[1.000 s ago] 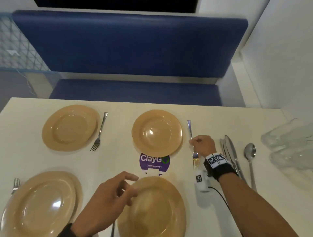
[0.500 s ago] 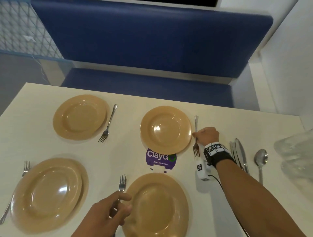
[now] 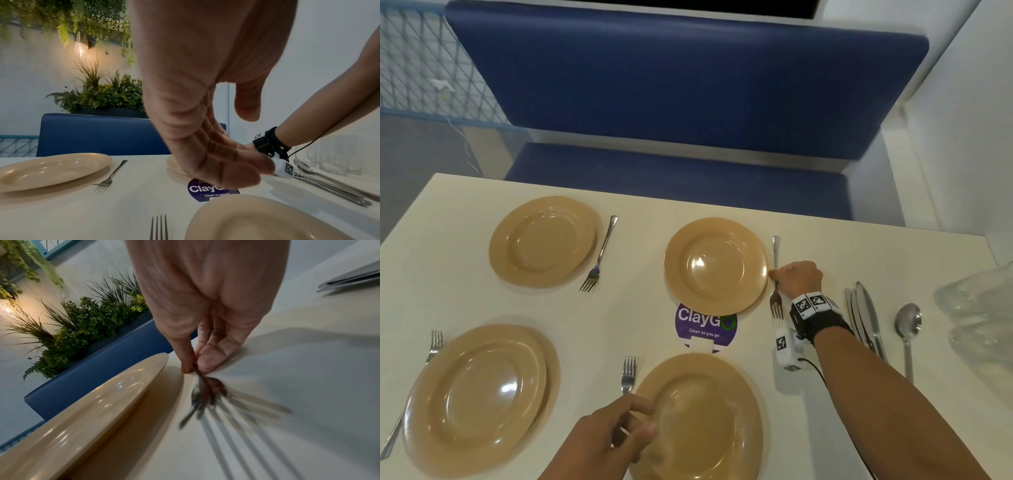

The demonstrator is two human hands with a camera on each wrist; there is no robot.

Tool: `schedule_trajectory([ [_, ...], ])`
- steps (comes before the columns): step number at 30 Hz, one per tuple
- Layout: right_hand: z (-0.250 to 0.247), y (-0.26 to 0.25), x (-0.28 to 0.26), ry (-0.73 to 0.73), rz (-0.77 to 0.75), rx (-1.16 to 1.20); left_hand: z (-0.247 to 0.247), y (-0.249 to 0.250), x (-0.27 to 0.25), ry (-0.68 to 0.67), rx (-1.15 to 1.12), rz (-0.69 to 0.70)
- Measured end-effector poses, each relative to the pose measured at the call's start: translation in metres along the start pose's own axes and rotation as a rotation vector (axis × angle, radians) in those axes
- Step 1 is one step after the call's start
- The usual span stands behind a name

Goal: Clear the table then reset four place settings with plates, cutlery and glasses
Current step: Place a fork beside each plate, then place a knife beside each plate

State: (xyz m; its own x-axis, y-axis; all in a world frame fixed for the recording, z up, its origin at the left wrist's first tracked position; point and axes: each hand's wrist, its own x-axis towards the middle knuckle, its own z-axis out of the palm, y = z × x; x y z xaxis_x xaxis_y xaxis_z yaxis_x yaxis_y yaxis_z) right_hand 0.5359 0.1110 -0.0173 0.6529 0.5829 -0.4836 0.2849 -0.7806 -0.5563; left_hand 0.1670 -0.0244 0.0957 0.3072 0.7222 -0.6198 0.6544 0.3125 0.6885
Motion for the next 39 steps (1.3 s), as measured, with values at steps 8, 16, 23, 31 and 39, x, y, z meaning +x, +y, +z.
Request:
schedule_trajectory([
  [8, -0.002, 0.006, -0.006, -0.003, -0.085, 0.011, 0.002, 0.001, 0.003, -0.021, 0.029, 0.017],
  [16, -0.013, 0.019, -0.015, -0.006, -0.202, -0.018, 0.002, 0.001, 0.003, -0.041, 0.045, 0.030],
  [23, -0.079, 0.090, -0.050, 0.240, -0.238, 0.014, 0.010, 0.012, 0.013, -0.077, 0.064, 0.094],
  [31, -0.108, 0.173, -0.048, 0.227, 0.003, -0.238, 0.036, 0.029, 0.021, -0.181, 0.115, 0.130],
  [39, -0.073, 0.170, -0.035, 0.168, 0.002, -0.631, 0.034, 0.025, 0.013, -0.157, 0.170, 0.101],
])
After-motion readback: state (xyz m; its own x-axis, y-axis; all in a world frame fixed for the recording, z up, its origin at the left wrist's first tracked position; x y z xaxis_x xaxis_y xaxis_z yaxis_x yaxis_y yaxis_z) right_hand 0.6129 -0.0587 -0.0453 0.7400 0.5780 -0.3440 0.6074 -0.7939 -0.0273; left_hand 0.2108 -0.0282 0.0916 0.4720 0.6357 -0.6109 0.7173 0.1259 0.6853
